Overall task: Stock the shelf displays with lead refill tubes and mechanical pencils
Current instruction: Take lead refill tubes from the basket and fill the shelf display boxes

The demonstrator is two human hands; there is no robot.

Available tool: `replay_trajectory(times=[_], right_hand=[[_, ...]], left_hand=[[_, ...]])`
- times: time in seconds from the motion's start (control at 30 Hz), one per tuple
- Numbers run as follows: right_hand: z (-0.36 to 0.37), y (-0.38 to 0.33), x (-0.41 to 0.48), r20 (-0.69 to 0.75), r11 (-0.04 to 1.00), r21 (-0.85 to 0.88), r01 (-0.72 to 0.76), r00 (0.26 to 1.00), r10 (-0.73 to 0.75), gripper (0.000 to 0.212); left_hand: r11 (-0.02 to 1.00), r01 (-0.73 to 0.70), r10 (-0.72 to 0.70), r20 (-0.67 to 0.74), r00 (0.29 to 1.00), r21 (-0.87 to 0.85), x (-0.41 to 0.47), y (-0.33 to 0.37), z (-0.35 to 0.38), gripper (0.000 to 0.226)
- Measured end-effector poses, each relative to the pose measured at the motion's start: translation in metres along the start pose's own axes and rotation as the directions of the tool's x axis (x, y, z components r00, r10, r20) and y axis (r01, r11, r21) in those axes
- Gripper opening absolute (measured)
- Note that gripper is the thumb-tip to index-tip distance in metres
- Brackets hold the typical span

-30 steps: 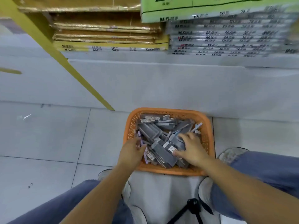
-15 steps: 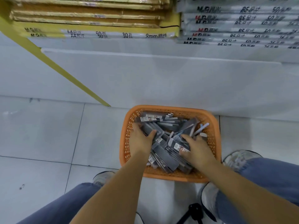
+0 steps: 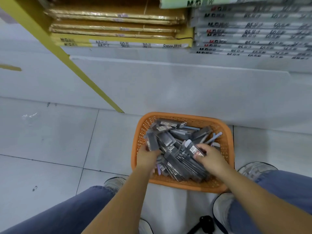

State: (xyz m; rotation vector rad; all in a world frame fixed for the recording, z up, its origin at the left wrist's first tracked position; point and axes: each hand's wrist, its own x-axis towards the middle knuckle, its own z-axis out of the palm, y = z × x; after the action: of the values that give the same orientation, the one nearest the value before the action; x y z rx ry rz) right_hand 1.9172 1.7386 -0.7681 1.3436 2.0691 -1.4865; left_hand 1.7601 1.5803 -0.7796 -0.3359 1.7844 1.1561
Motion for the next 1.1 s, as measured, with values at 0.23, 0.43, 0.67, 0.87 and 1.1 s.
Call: replay_trajectory(times=[0.23,0.43,0.67,0.87,1.1], right_hand=[[-0.015,-0.048,-0.026,-0.043,0.921,0.385,0.060,0.998,-0.047,0.030],[-0.025,-0.107,-0.077,-0.120,0.797,0.549,0.250,0.968,-0.221,0.023],[-0.059,-0.185,-0.159,-0.193,0.610,0.655,0.446,0.879,-0.436,0.024],[-0.102,-0.239,-0.207,-0.188,0.575,0.621,0.533,0.814,-0.550,0.023],[-0.152,-0.282,-0.225,-0.244,0.603,0.320,0.731,0.679,-0.693,0.039]], left_hand=[[0.965,0.002,0.061,0.233,0.971,-0.262,-0.048,0.024,-0.007,0.035],[0.962,-0.163,0.236,0.370,0.899,-0.218,-0.125,0.075,0.003,0.003],[0.854,-0.415,0.511,0.348,0.786,-0.314,-0.208,0.133,-0.012,0.027],[0.787,-0.548,0.617,0.345,0.708,-0.283,-0.266,0.188,-0.030,0.008],[0.683,-0.697,0.727,0.303,0.617,-0.220,-0.299,0.235,-0.043,0.021]])
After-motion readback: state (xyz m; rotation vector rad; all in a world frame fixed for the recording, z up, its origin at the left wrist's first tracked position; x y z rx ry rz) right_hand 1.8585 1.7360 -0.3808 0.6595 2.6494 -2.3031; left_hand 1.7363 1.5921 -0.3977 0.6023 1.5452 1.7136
